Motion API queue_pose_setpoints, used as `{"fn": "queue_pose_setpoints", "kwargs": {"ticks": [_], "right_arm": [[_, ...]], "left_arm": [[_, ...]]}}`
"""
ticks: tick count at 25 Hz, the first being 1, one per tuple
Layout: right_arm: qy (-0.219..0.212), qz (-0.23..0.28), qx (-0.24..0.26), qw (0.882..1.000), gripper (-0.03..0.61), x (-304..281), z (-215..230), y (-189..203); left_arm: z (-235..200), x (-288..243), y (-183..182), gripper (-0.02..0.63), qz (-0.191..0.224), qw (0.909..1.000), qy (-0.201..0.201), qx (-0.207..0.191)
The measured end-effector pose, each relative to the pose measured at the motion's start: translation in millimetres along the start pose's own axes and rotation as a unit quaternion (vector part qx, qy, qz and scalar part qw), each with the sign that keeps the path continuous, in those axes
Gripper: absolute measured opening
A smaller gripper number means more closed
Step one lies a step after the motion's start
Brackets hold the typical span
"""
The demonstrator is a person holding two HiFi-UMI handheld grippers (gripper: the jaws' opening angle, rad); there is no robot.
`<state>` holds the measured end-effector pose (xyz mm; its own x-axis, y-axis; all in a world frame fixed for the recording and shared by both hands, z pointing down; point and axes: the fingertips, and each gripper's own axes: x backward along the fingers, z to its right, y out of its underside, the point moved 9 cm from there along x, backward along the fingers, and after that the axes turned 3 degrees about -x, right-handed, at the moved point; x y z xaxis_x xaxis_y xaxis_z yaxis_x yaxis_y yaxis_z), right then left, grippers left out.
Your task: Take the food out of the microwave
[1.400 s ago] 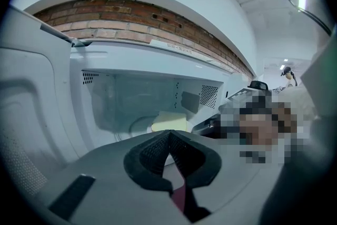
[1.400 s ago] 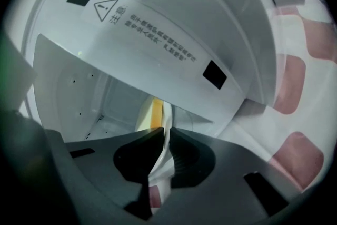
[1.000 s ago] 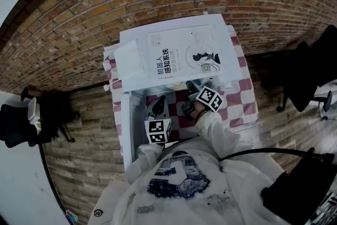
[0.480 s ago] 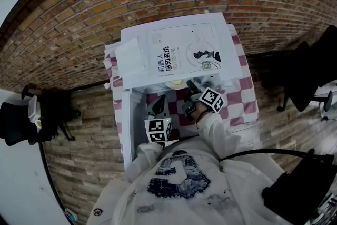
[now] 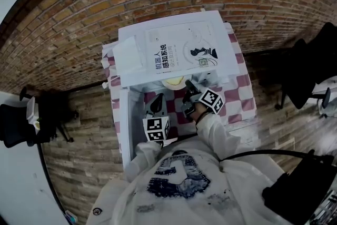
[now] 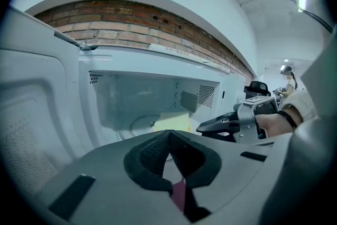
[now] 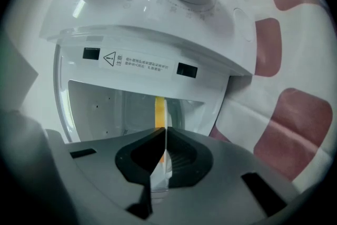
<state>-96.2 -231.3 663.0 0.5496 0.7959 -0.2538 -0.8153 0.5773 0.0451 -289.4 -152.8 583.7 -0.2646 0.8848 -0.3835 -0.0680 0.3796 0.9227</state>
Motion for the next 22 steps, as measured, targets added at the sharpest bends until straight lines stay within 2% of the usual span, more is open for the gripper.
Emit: {"fn": "queue_pose_setpoints", "kwargs": {"ticks": [8,22], "right_arm": [[-0.017,-0.002,-0.013,1.000,0.020,19.3,-4.8,1.4],[-0.041,-0.042,-0.024,0.998,0.020,79.1,-15.0,8.9]], "left_arm": [[1.8,7.7,2.4,0.008,0.002,0.9999,-0.010,0.005],[18.9,44.8,6.1,0.008,0.016,0.9973,-0.070,0.015]]}}
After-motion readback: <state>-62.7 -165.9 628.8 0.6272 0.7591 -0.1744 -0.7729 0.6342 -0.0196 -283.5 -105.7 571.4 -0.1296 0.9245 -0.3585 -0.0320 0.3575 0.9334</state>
